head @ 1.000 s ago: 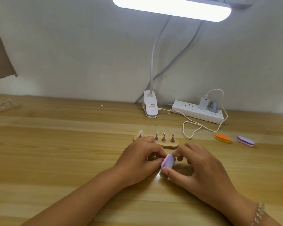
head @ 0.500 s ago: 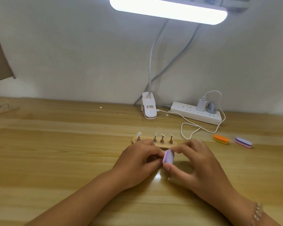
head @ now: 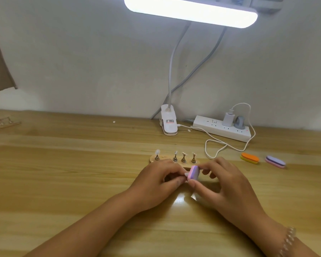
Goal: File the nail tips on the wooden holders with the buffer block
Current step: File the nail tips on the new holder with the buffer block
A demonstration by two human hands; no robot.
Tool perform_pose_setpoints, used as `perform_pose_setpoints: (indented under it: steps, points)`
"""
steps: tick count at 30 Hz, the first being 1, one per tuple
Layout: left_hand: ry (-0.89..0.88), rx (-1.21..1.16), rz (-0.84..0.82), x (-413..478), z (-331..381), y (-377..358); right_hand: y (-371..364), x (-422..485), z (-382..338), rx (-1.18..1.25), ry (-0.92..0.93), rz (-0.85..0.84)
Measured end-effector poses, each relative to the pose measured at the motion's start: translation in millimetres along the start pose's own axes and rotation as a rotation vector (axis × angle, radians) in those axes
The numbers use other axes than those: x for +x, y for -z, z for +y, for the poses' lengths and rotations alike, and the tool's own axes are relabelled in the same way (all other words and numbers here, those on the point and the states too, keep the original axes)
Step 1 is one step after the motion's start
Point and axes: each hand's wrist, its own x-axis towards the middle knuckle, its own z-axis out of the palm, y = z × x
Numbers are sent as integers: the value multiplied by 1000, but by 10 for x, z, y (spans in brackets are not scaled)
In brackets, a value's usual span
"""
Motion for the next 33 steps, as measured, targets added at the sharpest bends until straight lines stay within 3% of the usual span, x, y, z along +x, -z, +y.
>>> perform_pose_setpoints:
  steps: [4,9,13,17,21,25,30,33]
  points:
    - [-13,-3,-30,-10,-3,3,-40,-44,-57,-70,95,-42]
    - [19,-23,-6,-7,8,10,-5,1,5,21,1,-13]
    - [2,-8,-49,-12,22,16,-31,-41,-67,-49,99,-38]
    - [19,-2,-29,-4,38,14,-9,0,-7,34,-16,17]
    - [-11,11,-49,-17,55,21,-30,-46,-78,-41,100,-31]
    - [14,15,-11,-10,53,18,-12,-9,-18,50,-14,1]
    - [0,19,-38,-18,56,19,-40,-46,-62,-30,93,-19]
    - [6,25,-11,-12,49,16,-26,-17,-21,55,-2,30]
